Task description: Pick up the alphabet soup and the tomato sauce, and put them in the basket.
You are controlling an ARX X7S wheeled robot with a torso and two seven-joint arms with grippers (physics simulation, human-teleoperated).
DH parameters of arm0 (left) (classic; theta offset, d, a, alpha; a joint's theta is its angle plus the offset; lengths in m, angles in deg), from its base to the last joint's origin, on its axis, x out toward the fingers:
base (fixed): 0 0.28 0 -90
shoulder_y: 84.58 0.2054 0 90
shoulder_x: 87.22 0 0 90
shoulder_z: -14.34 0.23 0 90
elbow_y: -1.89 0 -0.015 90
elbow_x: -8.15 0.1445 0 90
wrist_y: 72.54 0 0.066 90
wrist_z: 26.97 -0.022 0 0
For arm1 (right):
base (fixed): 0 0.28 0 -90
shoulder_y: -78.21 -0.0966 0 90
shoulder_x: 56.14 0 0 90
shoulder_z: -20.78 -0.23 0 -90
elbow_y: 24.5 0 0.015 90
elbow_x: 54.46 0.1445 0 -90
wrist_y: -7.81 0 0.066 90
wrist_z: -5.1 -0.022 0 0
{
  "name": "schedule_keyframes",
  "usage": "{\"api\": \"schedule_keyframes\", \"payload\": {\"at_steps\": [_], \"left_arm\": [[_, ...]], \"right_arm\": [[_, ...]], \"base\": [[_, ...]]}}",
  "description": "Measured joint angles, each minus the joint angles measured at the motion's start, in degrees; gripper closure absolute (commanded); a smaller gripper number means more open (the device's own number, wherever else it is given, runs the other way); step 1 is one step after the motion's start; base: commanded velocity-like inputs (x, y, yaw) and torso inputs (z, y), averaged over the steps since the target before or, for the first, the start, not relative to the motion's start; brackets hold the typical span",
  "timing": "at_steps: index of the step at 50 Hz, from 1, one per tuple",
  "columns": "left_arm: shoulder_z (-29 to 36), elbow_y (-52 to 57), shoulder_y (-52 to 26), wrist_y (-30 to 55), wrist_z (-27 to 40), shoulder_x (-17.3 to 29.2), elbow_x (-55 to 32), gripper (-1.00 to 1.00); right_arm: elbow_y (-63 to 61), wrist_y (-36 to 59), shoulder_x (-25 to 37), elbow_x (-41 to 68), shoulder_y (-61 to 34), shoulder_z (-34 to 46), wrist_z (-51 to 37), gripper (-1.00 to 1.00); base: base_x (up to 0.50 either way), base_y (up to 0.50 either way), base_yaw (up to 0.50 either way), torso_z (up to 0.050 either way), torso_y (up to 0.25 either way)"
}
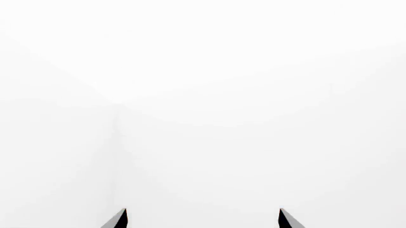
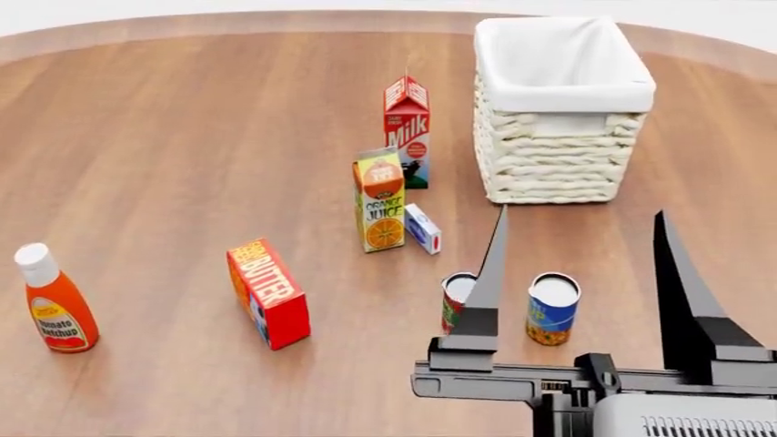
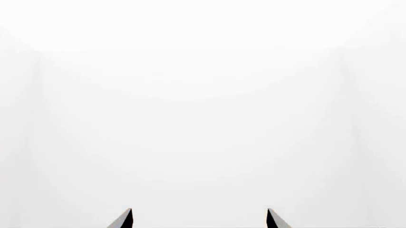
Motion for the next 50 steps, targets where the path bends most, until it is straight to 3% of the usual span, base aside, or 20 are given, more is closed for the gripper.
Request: {"api": "schedule_keyframes", "payload": {"at_steps": [29,50], "left_arm": [[1.1,0.4,-0.1,0.1,0.9,0.9,-0.7,-1.00],[2.0,1.1,-0.1,0.4,1.8,1.5,-0.4,-1.00]], "right_arm": [[0.9,-1.0,1.5,0.4,0.7,1.6,-1.5,-1.00],[1.1,-1.3,2.5,-0.2,1.1,2.5,-2.9,-1.00]], "base": [[0.00,-0.21,0.00,0.000,0.000],[0.28,0.00,0.00,0.000,0.000]]}}
